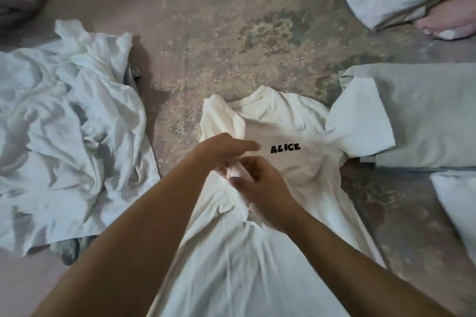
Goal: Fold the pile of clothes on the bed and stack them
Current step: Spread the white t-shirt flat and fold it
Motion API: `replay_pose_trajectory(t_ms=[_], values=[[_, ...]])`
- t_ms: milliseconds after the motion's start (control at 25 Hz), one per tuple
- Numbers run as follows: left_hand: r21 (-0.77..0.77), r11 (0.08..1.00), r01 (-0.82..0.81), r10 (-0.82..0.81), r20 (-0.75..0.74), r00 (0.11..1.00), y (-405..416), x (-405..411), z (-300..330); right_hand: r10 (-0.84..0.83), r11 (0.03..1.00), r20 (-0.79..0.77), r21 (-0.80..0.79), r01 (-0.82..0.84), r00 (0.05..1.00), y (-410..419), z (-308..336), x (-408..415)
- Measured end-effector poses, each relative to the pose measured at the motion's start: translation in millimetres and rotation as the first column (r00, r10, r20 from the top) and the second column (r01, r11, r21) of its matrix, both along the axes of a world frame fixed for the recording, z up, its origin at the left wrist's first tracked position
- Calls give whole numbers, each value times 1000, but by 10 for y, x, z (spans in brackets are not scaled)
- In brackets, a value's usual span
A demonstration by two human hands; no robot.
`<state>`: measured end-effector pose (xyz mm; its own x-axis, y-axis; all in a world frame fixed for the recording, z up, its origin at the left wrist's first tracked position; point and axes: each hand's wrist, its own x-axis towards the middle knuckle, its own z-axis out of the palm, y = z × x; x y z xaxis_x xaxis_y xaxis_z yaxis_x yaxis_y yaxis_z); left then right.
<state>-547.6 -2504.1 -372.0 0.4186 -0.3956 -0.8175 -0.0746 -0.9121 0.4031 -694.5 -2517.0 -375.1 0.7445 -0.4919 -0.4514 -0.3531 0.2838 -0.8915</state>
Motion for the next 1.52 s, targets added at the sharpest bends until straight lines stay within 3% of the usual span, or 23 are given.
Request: replay_pose_trajectory(t_ms=[80, 120, 160, 200, 240, 320, 440, 520, 560, 680, 840, 920, 1000, 1080, 1200, 1320, 1440, 1520], values=[[39, 991, 125, -129, 156, 979, 162, 164, 117, 61, 998, 11, -26, -61, 998, 292, 158, 194], [-20, 995, 102, -96, 178, 979, 267, 280, 135, 54, 982, -27, -181, -57, 998, 449, 164, 286], [-96, 995, 41, -26, 156, 987, 387, 394, 146, 10, 884, -90, -465, -51, 996, 594, 102, 372], [-158, 987, -34, 51, 104, 993, 511, 518, 141, -15, 706, -151, -702, -97, 988, 739, -31, 439], [-206, 970, -132, 142, 34, 989, 651, 627, 123, -54, 537, -241, -825, -175, 969, 886, -171, 482], [-243, 910, -335, 319, -104, 942, 919, 783, -26, -119, 443, -305, -868, -225, 945, 1089, -384, 540], [-183, 829, -529, 463, -305, 832, 1361, 972, -203, -199, 449, -237, -884, -126, 951, 1405, -515, 703], [-146, 872, -468, 392, -364, 845, 1598, 1027, -230, -269, 439, -208, -896, -73, 940, 1565, -540, 808], [-121, 916, -383, 327, -332, 885, 1690, 1039, -237, -305, 506, -196, -862, -16, 932, 1639, -524, 859], [-50, 959, -279, 257, -256, 932, 1856, 1069, -266, -466, 762, -207, -587, 272, 860, 1767, -383, 947], [-168, 853, -494, 398, -401, 825, 1905, 1204, -164, -562, 814, -169, -288, 505, 810, 1781, -233, 1006], [-214, 822, -528, 379, -487, 787, 1923, 1251, -61, -528, 846, -173, -186, 499, 831, 1813, -185, 1081], [-249, 859, -447, 259, -541, 800, 1988, 1283, 1, -424, 885, -207, -301, 355, 881, 1903, -154, 1159], [-273, 912, -306, 118, -540, 833, 2062, 1394, 47, -398, 853, -209, -443, 276, 893, 2002, -139, 1230], [-284, 954, -96, -20, -378, 926, 2162, 1724, 109, -503, 757, -174, -562, 334, 847, 2169, -130, 1295], [-340, 938, 66, -133, -176, 975, 2241, 2014, 206, -525, 703, -152, -632, 325, 837, 2363, -100, 1428], [-428, 859, 281, -264, 101, 959, 2361, 2226, 236, -566, 606, -172, -750, 265, 806, 2673, -130, 1686], [-405, 819, 406, -319, 267, 909, 2476, 2340, 187, -556, 652, -209, -710, 266, 805, 2909, -120, 1944]])
